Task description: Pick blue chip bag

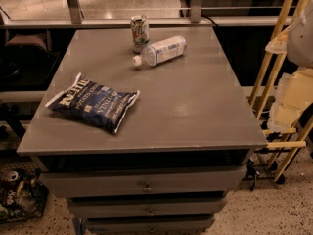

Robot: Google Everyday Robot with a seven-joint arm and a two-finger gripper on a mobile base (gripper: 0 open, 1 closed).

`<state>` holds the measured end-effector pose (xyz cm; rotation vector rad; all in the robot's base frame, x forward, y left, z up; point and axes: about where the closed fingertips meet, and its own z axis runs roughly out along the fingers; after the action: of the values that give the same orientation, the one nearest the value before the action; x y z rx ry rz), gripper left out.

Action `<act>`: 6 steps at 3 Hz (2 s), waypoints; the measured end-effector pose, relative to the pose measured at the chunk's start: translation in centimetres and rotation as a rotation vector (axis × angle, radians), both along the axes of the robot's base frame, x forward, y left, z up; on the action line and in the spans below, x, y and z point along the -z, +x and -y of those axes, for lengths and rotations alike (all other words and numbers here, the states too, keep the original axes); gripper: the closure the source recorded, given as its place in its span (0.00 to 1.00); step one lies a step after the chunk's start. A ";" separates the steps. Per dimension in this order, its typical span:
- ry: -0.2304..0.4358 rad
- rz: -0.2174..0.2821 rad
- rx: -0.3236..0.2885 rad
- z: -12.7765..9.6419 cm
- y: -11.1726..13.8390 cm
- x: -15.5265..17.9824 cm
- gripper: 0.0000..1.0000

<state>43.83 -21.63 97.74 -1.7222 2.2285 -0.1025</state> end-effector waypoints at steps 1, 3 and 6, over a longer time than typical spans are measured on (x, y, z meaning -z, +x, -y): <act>0.003 0.005 -0.001 -0.1 0.0 -0.1 0.00; 0.213 0.054 -0.148 -8.6 3.3 -2.0 0.00; 0.345 -0.013 -0.330 -20.8 4.6 -2.2 0.00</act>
Offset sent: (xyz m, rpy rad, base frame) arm 0.0399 0.0953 0.0157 0.2030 -0.0541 0.1997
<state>48.43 -0.85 99.93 -1.8587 1.8062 0.3487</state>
